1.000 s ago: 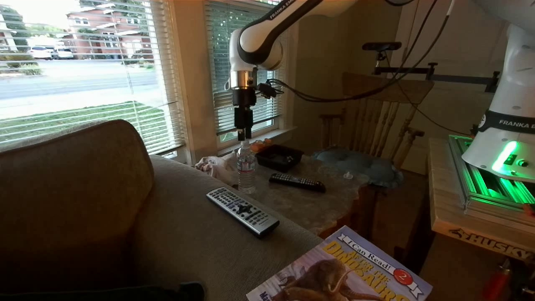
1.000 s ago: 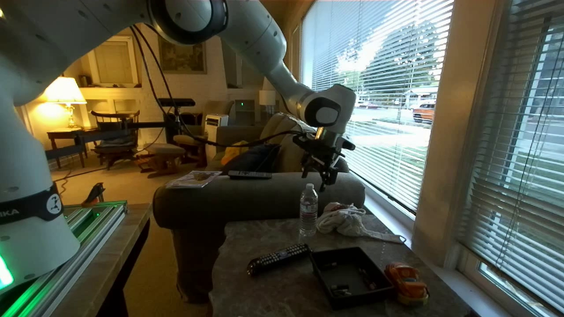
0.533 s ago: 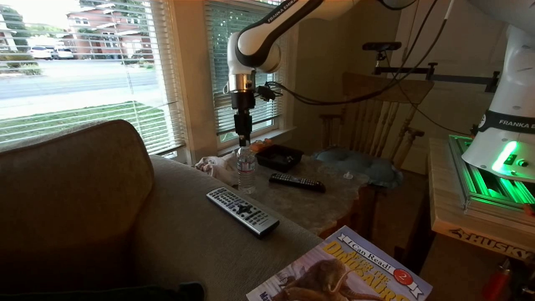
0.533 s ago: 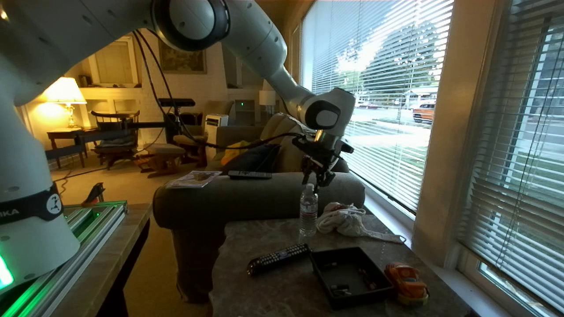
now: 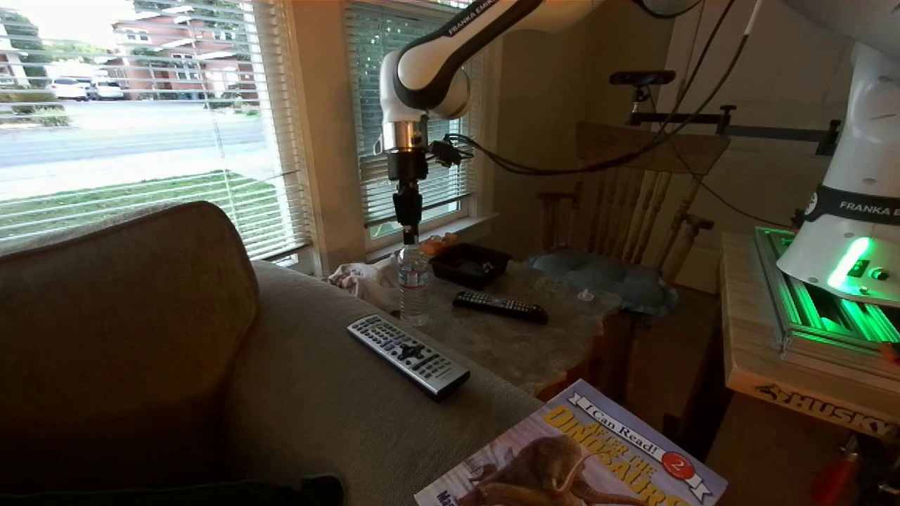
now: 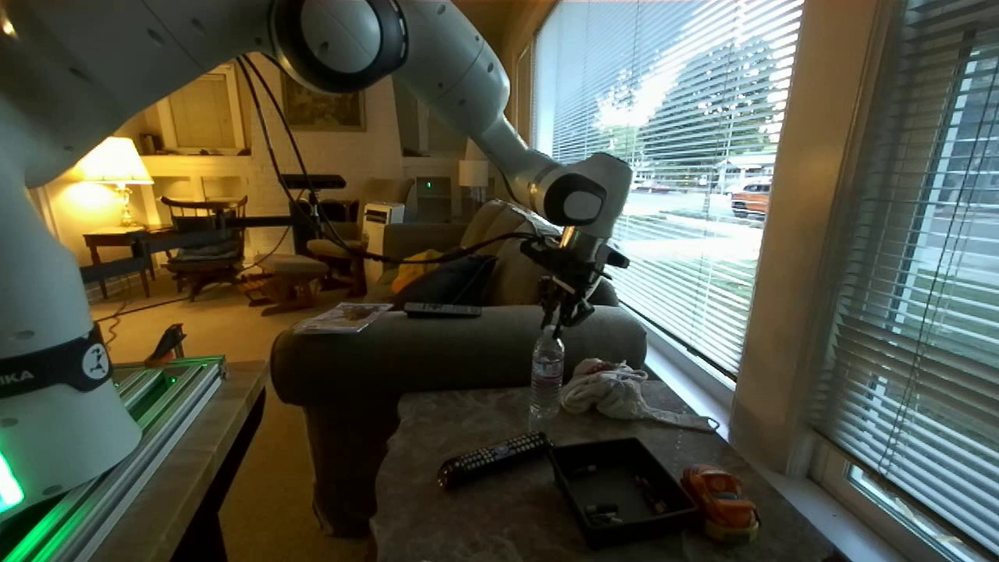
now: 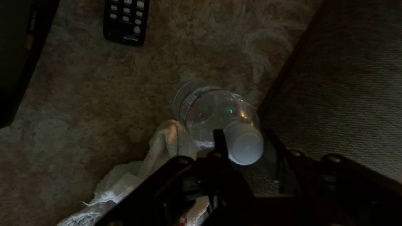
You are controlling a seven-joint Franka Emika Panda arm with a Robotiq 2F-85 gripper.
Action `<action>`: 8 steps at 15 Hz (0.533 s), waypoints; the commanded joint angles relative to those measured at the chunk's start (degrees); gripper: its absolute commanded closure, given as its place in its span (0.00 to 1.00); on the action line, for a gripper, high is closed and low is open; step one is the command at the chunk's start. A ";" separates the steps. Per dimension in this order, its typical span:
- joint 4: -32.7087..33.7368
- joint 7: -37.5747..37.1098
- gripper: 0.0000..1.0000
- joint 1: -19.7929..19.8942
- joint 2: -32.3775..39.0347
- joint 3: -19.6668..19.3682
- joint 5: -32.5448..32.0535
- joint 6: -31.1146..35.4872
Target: Take the bottle of water and put it on the tray
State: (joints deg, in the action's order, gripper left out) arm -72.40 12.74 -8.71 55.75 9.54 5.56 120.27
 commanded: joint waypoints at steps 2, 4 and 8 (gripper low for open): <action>2.31 -1.87 0.92 -0.98 0.56 -0.16 -1.19 -1.91; 0.41 -2.00 0.92 -1.36 -1.71 0.06 -1.27 -1.38; -5.36 -3.03 0.92 -2.31 -7.98 -0.14 -1.43 0.57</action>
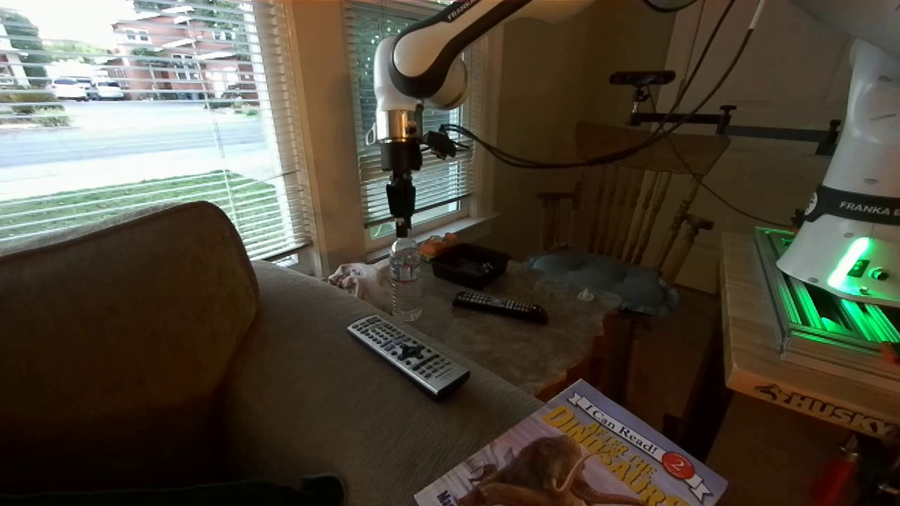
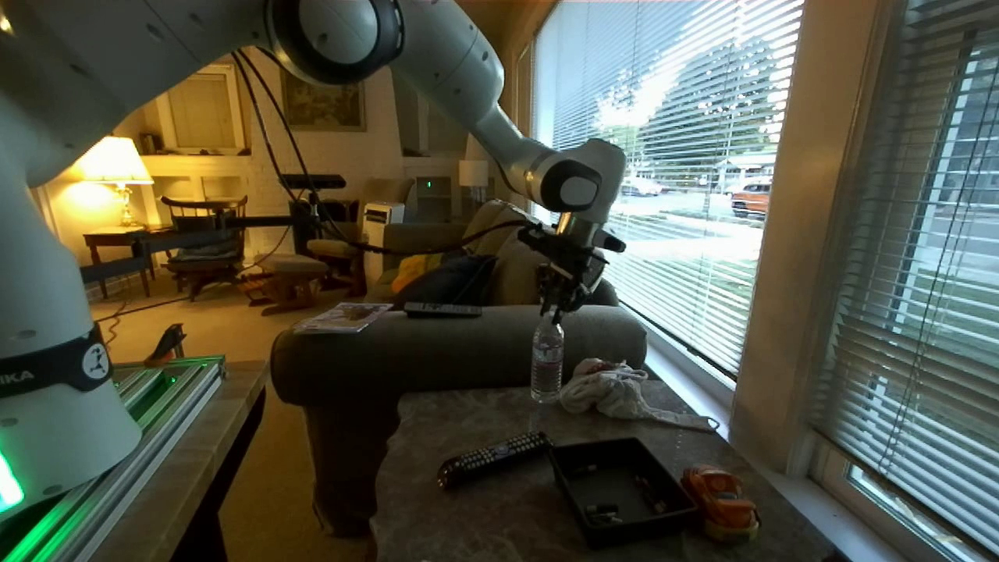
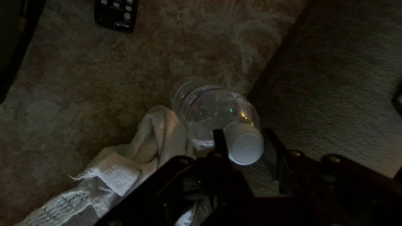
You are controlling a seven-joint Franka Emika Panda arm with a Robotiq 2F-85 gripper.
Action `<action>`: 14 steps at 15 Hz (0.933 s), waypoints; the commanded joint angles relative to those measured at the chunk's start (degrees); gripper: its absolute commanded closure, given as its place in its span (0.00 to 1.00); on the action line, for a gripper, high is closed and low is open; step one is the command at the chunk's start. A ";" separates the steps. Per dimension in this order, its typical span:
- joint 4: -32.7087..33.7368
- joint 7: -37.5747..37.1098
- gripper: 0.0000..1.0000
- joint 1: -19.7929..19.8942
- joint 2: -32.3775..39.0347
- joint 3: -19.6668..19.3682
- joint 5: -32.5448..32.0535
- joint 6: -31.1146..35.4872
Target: Take the bottle of water and put it on the tray
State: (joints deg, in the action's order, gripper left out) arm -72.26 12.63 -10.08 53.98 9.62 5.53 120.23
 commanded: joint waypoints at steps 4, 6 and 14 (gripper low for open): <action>-12.93 -6.24 0.92 -1.58 -13.72 -1.54 -2.38 2.63; -17.71 -8.01 0.92 -1.31 -17.86 -2.67 -3.50 4.42; -36.30 -14.05 0.92 1.24 -31.75 -7.82 -6.63 17.04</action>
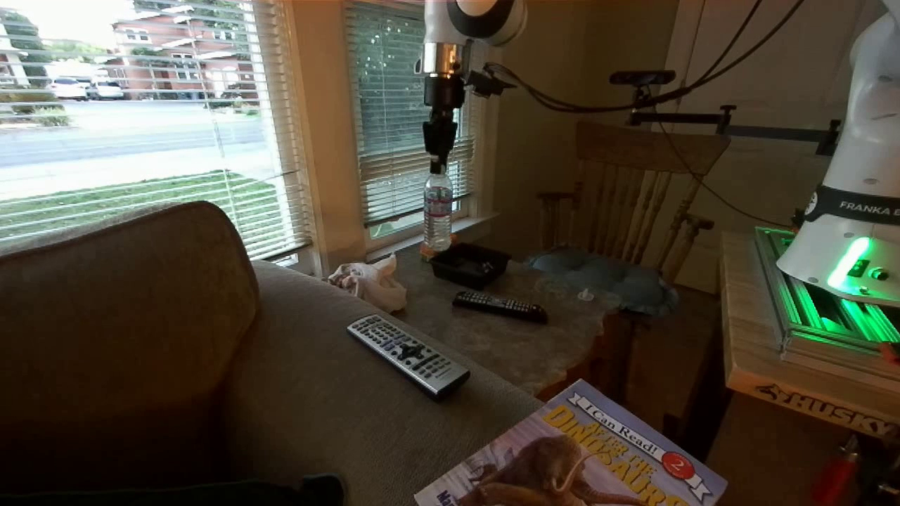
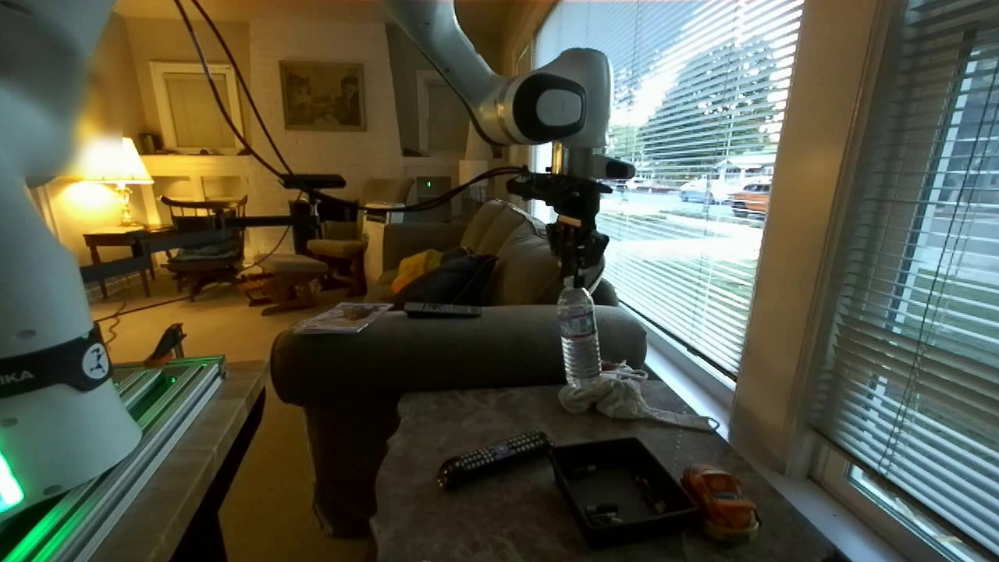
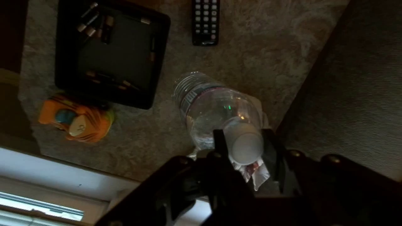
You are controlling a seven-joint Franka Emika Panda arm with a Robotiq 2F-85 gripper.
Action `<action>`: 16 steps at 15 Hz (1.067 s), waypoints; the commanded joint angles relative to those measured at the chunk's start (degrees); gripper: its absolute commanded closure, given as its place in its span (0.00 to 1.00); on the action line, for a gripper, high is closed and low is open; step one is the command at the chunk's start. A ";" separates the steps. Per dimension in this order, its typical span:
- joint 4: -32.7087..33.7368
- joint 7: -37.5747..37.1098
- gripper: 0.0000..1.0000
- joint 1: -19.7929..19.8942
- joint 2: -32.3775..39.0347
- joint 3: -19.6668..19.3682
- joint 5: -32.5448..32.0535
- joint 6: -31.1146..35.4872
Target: Take the bottle of water and put it on the tray
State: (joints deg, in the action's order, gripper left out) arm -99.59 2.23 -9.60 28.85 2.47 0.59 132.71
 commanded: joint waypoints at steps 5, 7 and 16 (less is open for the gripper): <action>-19.57 -5.27 0.92 3.26 -11.99 -1.10 -0.27 14.37; -23.88 -5.72 0.92 3.97 -13.93 -1.40 -0.42 19.39; -25.07 -5.20 0.67 5.25 -12.01 -1.52 -0.25 23.25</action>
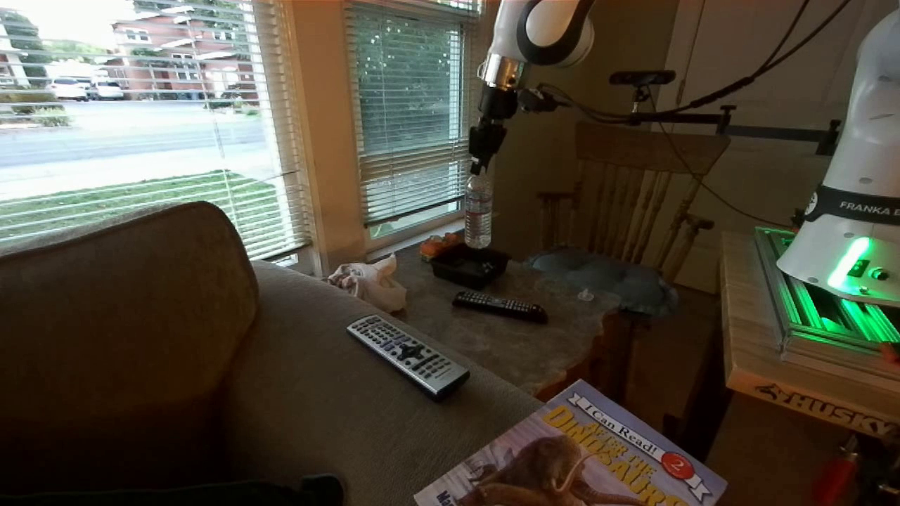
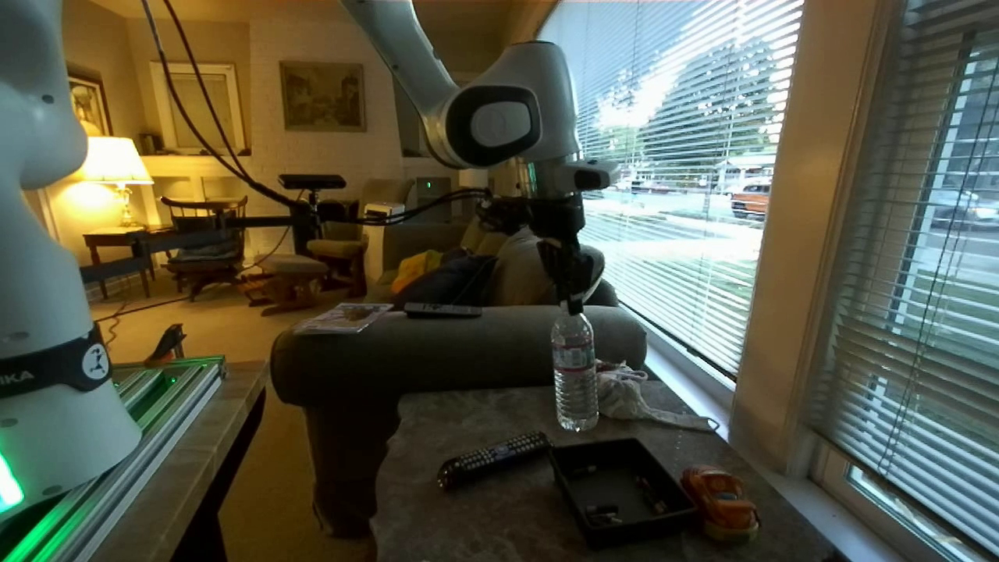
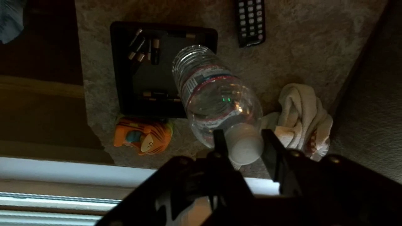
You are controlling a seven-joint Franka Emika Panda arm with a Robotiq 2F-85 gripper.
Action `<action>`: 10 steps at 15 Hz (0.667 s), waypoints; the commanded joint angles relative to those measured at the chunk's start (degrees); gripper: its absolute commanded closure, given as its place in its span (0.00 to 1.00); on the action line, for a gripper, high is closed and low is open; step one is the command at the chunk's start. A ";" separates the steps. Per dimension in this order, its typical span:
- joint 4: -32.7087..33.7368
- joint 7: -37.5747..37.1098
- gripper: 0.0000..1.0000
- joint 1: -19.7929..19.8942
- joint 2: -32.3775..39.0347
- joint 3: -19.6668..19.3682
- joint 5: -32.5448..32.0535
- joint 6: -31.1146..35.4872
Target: Take the bottle of water and put it on the tray
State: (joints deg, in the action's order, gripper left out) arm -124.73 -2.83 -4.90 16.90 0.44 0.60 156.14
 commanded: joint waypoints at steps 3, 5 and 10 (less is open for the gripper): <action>1.44 1.54 0.92 1.59 1.06 1.28 1.30 0.17; 1.41 1.63 0.92 2.65 1.08 0.58 1.39 0.69; 0.96 2.32 0.92 6.69 0.22 0.68 3.75 2.14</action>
State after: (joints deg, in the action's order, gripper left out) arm -124.20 -2.49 -0.20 17.70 0.33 1.29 157.31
